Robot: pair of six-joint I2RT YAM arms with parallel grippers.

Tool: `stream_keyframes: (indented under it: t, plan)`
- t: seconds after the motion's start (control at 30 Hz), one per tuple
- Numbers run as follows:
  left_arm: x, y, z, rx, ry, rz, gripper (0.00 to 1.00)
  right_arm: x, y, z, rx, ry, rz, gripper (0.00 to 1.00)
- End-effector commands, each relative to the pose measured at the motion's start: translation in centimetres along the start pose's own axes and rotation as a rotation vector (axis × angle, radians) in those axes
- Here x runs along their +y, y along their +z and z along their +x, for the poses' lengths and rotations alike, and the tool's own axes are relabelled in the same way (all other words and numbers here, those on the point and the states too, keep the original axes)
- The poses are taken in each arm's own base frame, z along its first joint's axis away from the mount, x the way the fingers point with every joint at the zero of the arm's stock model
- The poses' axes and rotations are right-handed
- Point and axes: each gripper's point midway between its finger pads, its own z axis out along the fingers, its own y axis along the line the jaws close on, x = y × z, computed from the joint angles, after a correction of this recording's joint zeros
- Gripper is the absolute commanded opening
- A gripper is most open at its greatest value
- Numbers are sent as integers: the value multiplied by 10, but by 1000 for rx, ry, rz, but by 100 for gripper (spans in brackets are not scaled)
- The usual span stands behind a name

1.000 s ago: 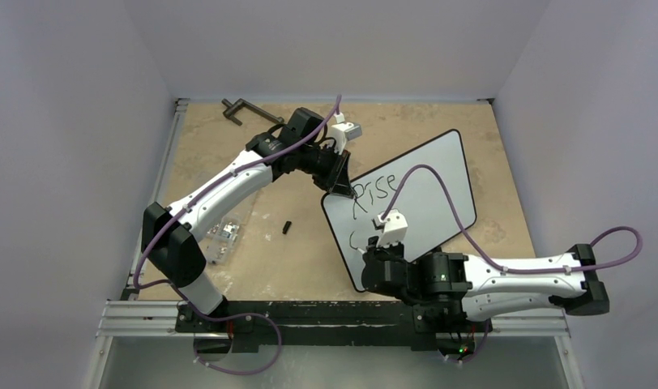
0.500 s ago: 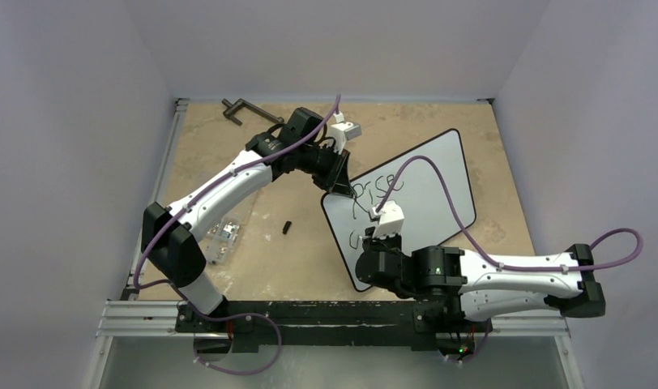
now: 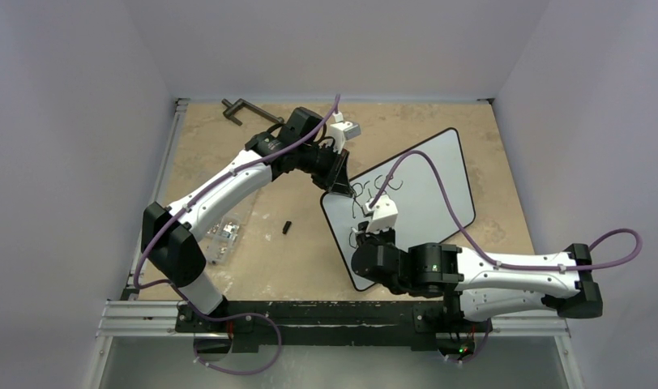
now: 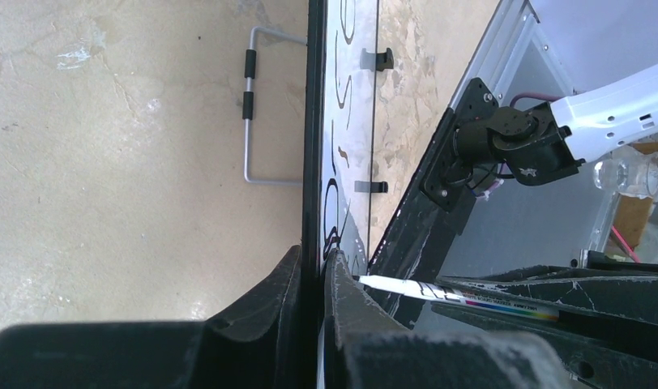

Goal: Write a sentence on the whiteboard

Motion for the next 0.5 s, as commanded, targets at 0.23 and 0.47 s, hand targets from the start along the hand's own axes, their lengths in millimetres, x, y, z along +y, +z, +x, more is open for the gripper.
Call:
stream_keyframes:
  t: [0.23,0.47]
  plan:
    - [31,-13,-26,-93,54,-159,0,-3,2,2,0,61,7,0]
    - [34,-15,-27,-97,50,-166,0,-13,3,25,52,69,16,0]
